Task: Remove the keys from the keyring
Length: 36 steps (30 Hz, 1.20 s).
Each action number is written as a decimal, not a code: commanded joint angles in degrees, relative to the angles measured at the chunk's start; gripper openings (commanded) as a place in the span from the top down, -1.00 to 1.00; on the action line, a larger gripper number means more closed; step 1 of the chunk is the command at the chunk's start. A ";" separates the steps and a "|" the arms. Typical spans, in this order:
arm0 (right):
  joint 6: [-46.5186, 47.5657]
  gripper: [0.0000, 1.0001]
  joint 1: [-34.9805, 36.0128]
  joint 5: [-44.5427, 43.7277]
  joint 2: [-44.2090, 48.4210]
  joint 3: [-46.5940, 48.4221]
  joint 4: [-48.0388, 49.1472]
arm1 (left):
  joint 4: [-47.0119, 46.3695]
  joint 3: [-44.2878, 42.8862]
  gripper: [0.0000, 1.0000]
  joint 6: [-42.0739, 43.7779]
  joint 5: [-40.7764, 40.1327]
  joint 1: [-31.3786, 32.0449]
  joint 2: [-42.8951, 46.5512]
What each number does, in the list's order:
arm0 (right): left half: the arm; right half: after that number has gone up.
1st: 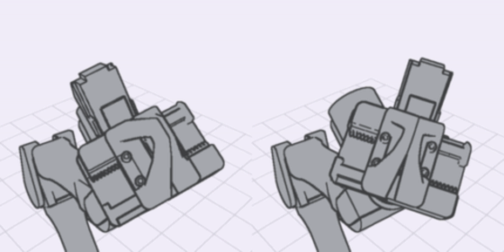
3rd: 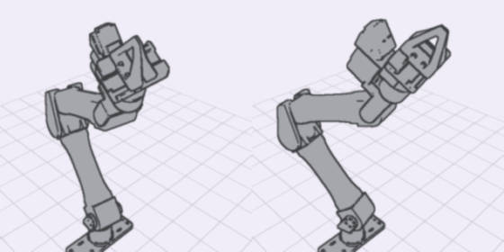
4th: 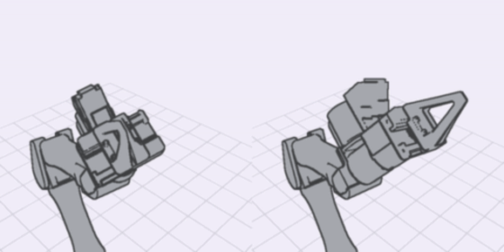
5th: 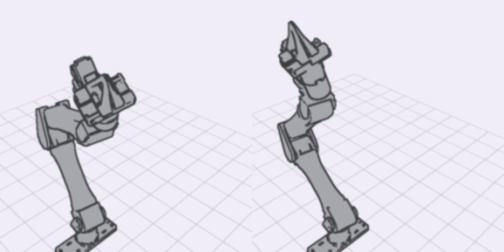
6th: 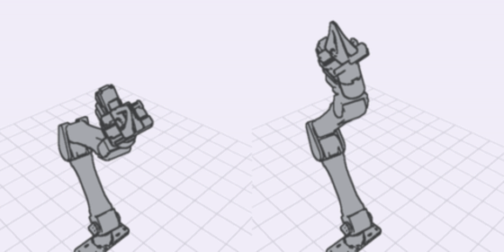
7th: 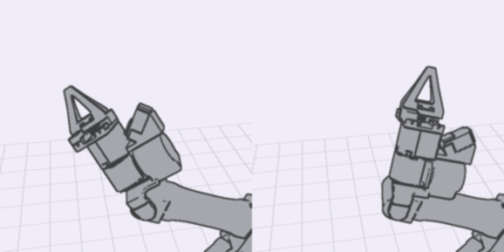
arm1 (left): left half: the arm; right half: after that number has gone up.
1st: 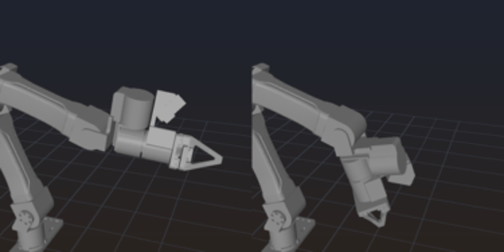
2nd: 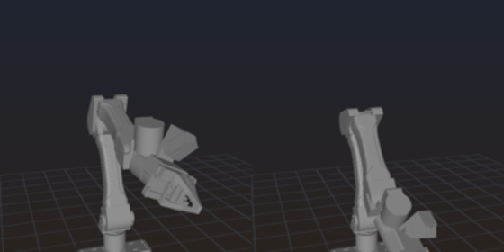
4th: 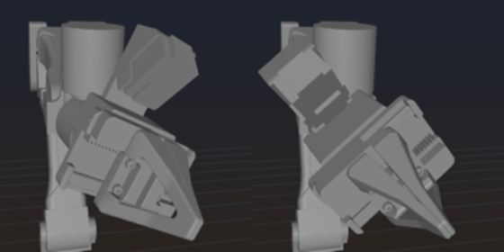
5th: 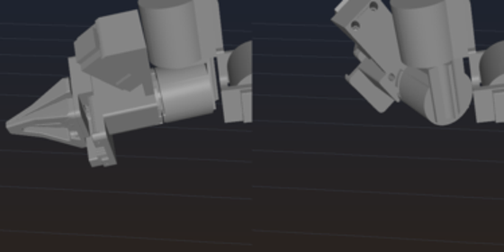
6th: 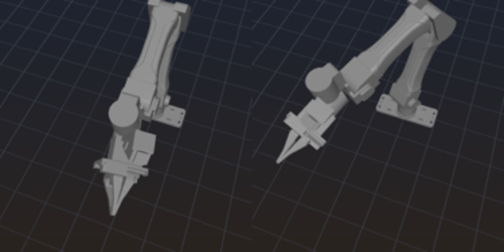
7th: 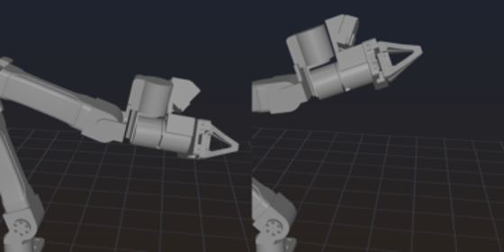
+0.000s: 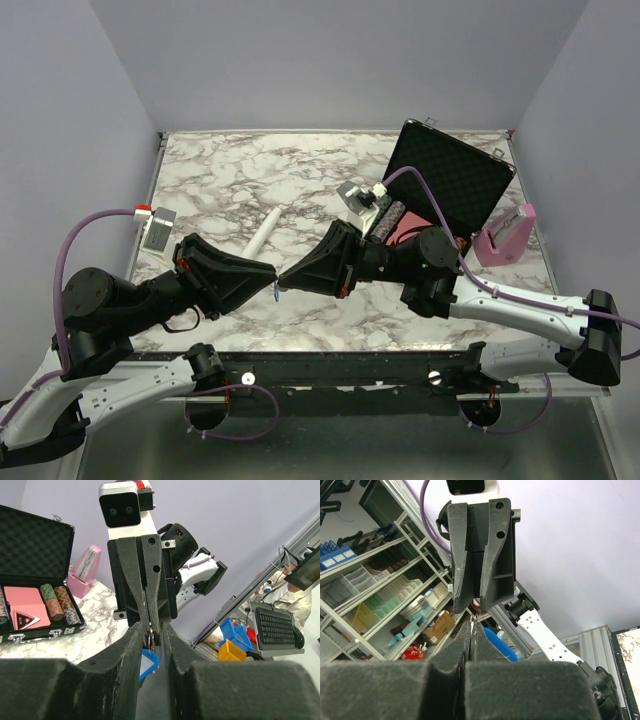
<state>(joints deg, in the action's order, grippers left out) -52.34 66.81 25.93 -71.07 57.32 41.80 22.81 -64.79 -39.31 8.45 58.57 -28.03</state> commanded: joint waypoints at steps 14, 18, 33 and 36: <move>2.06 0.99 0.61 -1.59 1.72 0.78 -0.40 | 3.03 -1.47 0.48 -0.24 0.17 -0.12 -0.01; 2.06 0.99 0.61 -1.50 1.64 0.69 -0.40 | 4.44 -2.53 0.64 0.02 0.17 -0.12 -0.79; 1.71 0.99 0.69 0.78 0.32 1.65 -1.20 | 10.33 -7.80 0.93 2.31 1.57 -0.12 -4.14; 1.45 0.99 0.61 1.49 -0.03 1.92 -1.20 | 12.16 -9.03 0.95 3.18 1.92 -0.12 -4.84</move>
<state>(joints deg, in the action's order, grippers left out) -51.37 66.81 25.56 -70.50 57.78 40.77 31.94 -71.64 -37.95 8.67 58.57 -31.68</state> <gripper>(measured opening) 0.010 0.035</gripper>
